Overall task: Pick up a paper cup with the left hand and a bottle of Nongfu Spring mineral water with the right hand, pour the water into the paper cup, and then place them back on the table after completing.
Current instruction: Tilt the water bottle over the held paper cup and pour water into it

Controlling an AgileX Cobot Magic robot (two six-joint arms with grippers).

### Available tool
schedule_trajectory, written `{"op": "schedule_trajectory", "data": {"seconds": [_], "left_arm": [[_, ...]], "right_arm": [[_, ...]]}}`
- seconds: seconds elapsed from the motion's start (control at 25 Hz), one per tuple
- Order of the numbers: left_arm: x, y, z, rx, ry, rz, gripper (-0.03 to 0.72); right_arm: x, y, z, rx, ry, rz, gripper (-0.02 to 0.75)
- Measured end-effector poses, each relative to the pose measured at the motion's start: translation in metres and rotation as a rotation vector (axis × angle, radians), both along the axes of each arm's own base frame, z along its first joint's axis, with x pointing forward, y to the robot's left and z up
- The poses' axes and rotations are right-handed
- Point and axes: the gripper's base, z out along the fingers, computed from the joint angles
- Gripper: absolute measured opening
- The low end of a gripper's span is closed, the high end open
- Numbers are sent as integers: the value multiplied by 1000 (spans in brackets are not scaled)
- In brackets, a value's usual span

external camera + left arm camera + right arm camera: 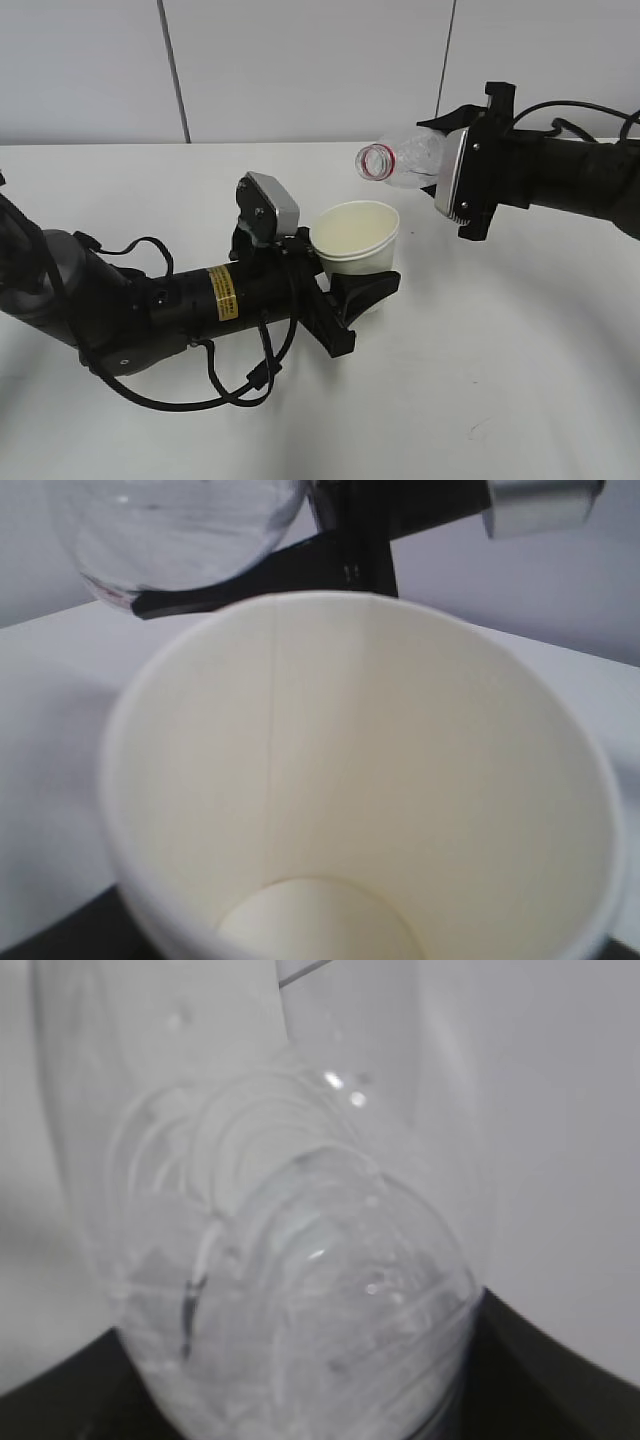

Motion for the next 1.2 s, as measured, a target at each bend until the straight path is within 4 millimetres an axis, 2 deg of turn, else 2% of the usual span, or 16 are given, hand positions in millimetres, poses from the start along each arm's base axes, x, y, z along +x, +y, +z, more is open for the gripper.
{"op": "schedule_trajectory", "data": {"seconds": [1.2], "left_arm": [[1,1,-4,39,17,17,393]], "right_arm": [[1,-1,3,-147,-140,43,468]]}}
